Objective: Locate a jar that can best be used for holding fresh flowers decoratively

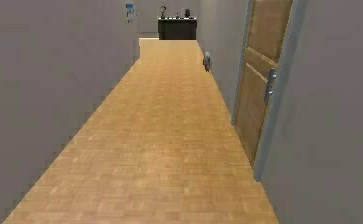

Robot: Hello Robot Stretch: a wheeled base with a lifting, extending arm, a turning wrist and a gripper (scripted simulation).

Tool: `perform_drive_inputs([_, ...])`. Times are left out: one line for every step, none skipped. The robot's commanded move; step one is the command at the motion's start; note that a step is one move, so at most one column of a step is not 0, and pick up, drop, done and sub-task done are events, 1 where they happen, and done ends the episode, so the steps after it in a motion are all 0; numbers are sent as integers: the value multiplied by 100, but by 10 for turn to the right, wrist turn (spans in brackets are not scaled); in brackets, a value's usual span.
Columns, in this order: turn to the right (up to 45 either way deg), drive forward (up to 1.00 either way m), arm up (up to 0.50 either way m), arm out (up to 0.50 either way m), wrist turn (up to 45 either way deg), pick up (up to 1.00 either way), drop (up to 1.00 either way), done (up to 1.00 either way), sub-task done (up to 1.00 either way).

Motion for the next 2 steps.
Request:
perform_drive_inputs([0, 100, 0, 0, 0, 0, 0, 0, 0])
perform_drive_inputs([0, 100, 0, 0, 0, 0, 0, 0, 0])
